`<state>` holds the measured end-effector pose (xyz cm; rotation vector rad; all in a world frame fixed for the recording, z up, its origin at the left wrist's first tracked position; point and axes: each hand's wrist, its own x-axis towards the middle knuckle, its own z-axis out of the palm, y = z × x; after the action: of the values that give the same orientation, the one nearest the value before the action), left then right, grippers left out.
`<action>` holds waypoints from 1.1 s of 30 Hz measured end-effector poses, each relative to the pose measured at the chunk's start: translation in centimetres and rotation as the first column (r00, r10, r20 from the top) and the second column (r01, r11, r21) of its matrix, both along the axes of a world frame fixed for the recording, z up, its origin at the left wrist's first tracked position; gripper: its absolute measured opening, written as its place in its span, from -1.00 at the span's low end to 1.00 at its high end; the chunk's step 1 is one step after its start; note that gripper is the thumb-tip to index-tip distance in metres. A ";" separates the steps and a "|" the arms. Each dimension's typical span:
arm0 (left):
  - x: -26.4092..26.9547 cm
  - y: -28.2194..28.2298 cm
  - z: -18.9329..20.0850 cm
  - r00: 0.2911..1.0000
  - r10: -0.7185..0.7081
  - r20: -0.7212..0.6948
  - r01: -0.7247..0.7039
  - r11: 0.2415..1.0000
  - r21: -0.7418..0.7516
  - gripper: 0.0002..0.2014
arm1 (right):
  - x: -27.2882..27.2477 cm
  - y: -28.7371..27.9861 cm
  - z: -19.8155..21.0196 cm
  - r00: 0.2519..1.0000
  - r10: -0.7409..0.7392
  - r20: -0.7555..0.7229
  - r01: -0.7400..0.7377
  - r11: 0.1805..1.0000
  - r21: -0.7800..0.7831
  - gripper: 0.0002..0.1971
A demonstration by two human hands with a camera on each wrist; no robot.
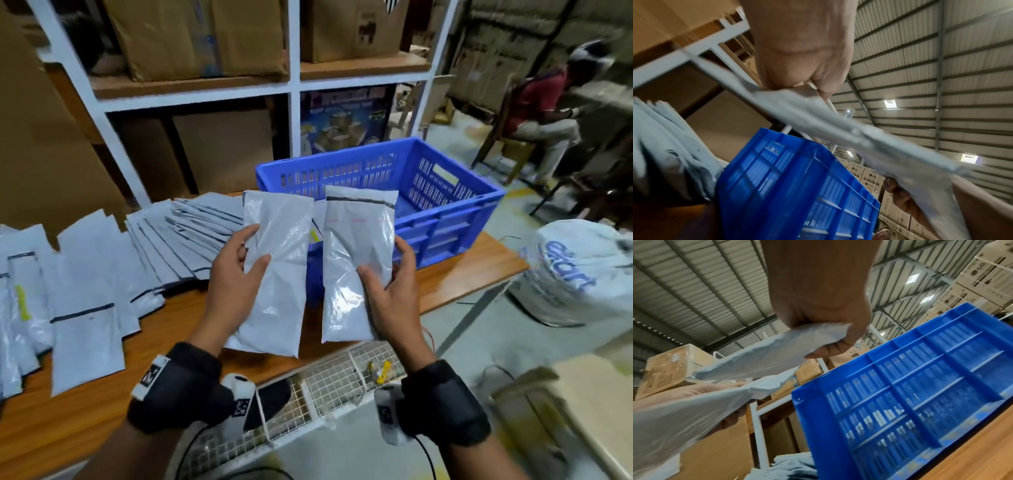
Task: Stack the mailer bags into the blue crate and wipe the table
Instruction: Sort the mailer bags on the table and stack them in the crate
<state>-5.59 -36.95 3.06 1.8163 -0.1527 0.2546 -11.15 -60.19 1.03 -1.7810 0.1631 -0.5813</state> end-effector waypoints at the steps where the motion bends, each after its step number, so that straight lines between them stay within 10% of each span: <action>1: 0.3 -1.0 0.2 1.000 -0.001 0.006 0.001 1.000 0.009 -0.56 | 0.2 -1.2 0.2 1.000 -0.011 -0.001 0.011 1.000 0.001 -0.38; 20: 14.0 -7.7 4.1 0.976 0.057 0.212 -0.089 0.986 0.141 -0.60 | 15.8 -11.4 3.2 0.998 0.054 -0.015 -0.056 0.993 -0.104 -0.22; 27: 17.2 -7.9 4.7 0.996 0.063 0.064 -0.073 0.984 0.161 -0.78 | 20.0 -12.6 3.8 0.983 0.172 -0.059 -0.181 0.964 -0.194 -0.25; 33: 18.8 -7.8 6.3 0.977 -0.004 -0.213 0.079 0.935 0.346 -0.54 | 22.7 -15.0 3.1 0.969 0.218 -0.113 -0.242 0.923 -0.299 -0.50</action>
<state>13.21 -44.71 9.33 2.1817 -0.0919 0.0009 11.57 -75.22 4.15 -2.0944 -0.0911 -0.3813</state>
